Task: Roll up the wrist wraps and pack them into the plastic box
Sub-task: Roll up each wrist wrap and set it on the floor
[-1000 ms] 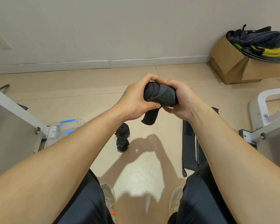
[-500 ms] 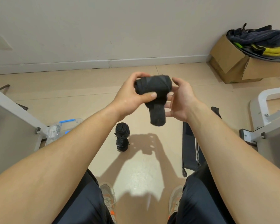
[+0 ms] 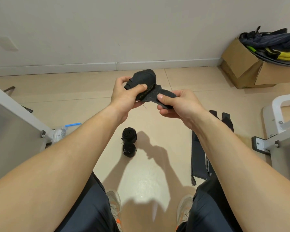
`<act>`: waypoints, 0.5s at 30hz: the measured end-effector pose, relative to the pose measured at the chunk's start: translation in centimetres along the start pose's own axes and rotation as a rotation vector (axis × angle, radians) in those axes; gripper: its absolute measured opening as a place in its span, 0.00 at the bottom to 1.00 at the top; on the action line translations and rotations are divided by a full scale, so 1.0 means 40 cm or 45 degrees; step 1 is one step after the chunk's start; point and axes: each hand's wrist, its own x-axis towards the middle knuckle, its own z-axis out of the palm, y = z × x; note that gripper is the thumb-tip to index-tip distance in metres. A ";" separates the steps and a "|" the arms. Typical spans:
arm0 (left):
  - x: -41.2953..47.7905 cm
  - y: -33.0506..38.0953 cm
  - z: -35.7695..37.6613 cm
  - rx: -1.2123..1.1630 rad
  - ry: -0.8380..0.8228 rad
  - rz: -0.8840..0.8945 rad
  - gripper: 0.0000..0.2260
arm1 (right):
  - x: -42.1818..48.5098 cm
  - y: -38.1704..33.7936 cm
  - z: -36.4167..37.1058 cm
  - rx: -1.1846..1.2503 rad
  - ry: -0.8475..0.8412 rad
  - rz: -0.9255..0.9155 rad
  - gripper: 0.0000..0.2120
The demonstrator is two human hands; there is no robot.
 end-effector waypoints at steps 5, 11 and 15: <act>-0.018 -0.016 0.019 0.148 -0.115 0.084 0.21 | -0.007 -0.013 0.008 0.094 -0.029 -0.099 0.10; -0.030 -0.001 0.038 0.044 -0.219 0.022 0.17 | -0.006 -0.011 0.004 0.085 -0.044 -0.106 0.11; -0.028 0.006 0.053 -0.085 -0.156 -0.039 0.06 | -0.008 -0.011 0.005 0.081 -0.043 -0.092 0.11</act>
